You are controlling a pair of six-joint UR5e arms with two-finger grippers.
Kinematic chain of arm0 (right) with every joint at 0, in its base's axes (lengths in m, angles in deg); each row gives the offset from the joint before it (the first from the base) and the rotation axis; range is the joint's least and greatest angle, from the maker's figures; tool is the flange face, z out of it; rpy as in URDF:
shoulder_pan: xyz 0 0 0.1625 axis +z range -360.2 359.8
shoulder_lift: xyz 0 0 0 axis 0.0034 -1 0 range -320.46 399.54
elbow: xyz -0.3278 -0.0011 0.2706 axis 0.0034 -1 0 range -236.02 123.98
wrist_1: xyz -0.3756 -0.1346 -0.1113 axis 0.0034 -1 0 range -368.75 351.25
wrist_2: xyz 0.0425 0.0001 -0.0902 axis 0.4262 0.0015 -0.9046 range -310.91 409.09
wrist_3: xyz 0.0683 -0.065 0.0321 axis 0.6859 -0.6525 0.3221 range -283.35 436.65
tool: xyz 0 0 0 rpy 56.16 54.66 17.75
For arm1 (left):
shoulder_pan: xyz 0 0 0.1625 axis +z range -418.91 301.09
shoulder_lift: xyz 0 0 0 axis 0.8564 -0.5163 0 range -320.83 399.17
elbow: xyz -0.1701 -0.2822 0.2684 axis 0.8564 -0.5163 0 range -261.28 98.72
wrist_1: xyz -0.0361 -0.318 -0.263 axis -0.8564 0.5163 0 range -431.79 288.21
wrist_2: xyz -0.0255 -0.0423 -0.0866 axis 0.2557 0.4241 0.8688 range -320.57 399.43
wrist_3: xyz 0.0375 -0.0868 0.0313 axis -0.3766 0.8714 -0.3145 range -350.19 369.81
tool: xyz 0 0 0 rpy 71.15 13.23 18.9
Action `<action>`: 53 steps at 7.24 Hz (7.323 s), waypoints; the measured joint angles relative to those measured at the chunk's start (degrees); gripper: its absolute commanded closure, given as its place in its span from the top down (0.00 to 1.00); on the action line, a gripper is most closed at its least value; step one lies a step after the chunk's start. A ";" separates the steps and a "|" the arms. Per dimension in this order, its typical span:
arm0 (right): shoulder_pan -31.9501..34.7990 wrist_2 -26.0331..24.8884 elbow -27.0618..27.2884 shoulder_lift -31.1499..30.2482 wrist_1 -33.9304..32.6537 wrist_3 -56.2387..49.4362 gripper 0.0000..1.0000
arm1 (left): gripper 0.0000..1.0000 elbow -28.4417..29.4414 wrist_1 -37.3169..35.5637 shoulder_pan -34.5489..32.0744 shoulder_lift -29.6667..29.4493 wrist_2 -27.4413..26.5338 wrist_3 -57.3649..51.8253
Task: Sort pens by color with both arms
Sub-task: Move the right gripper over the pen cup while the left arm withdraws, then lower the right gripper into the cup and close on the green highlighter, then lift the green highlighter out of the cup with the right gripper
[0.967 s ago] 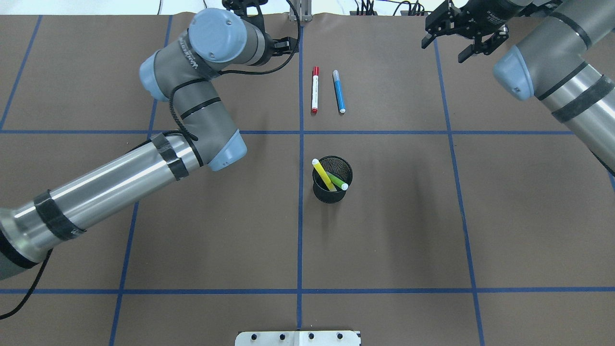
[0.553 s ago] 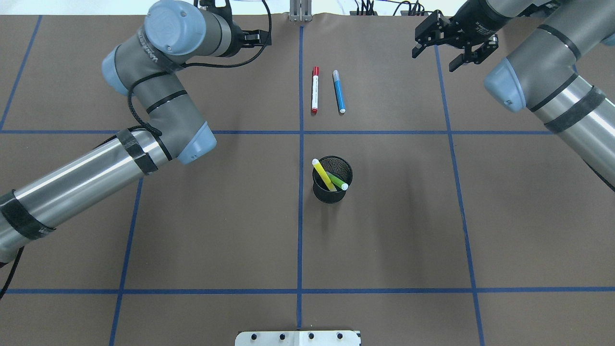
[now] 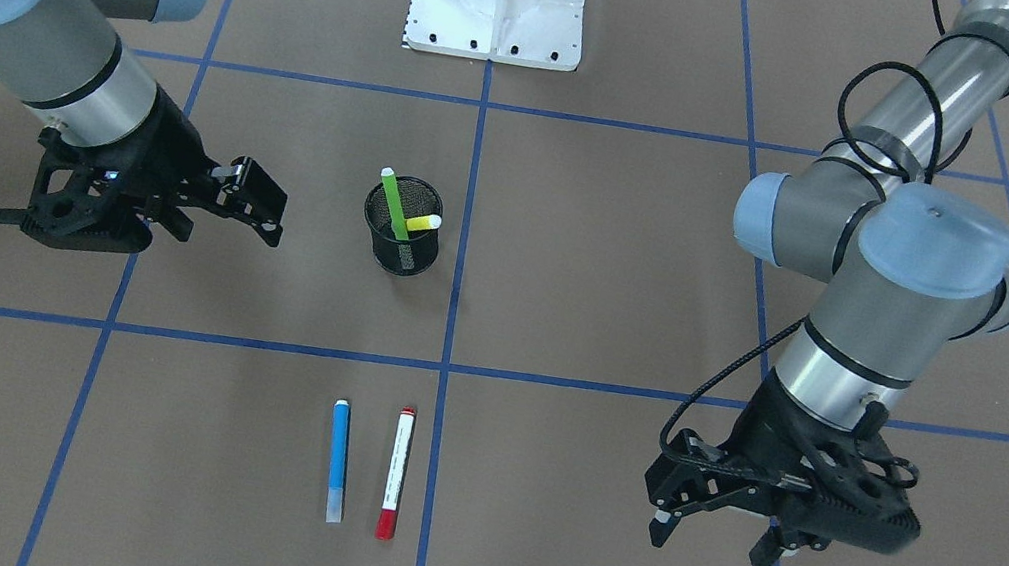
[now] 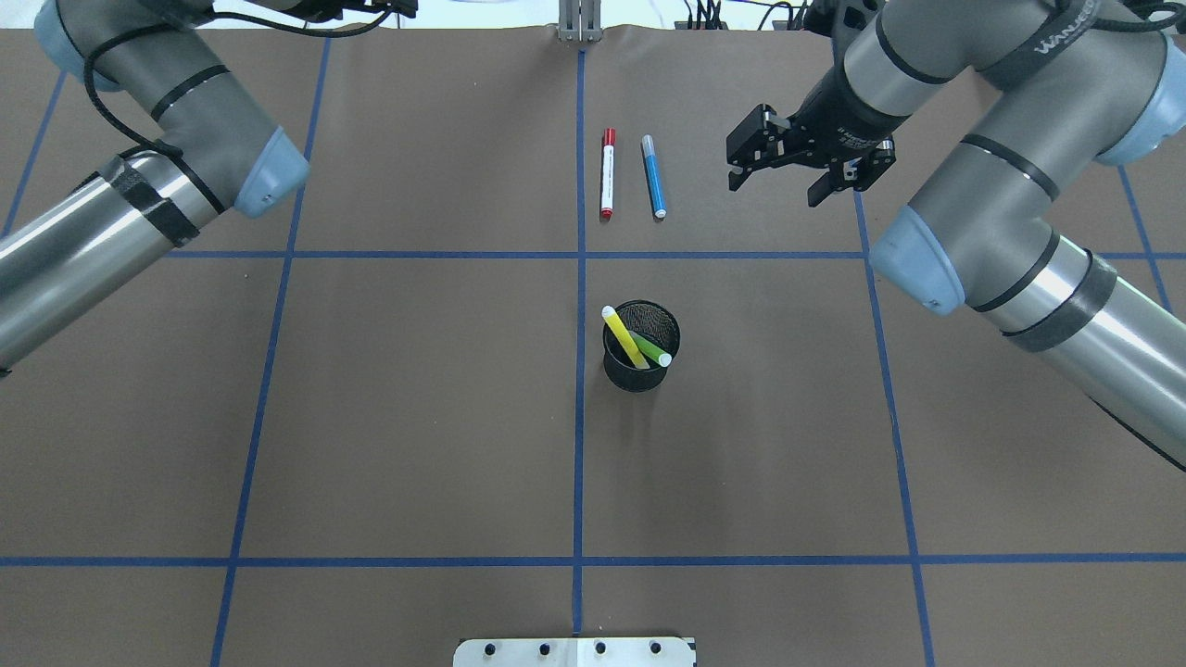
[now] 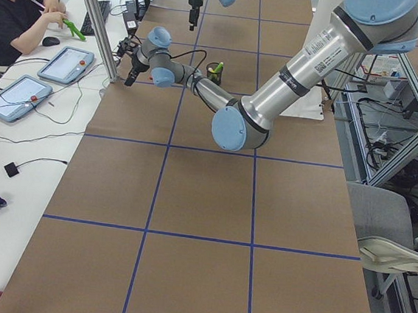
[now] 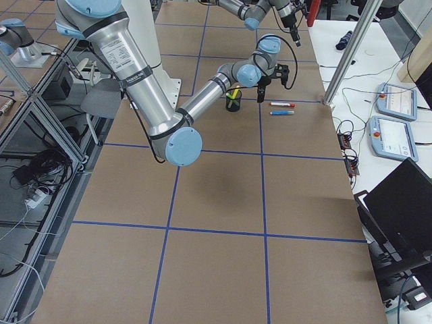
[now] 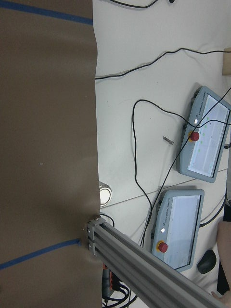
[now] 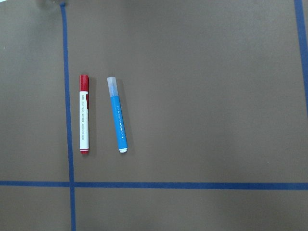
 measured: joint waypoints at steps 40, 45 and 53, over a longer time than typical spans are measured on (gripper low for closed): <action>-10.47 -17.88 -3.10 12.59 -7.01 -5.93 0.00 | 1.00 1.36 4.87 -0.60 4.99 2.60 -1.10; -11.05 -36.03 -34.34 28.02 9.66 1.71 0.00 | 1.00 1.73 4.87 -0.54 5.07 2.60 -1.10; -17.65 -50.00 -50.63 30.74 24.82 3.03 0.23 | 1.00 2.59 4.92 -0.61 5.14 2.54 -1.15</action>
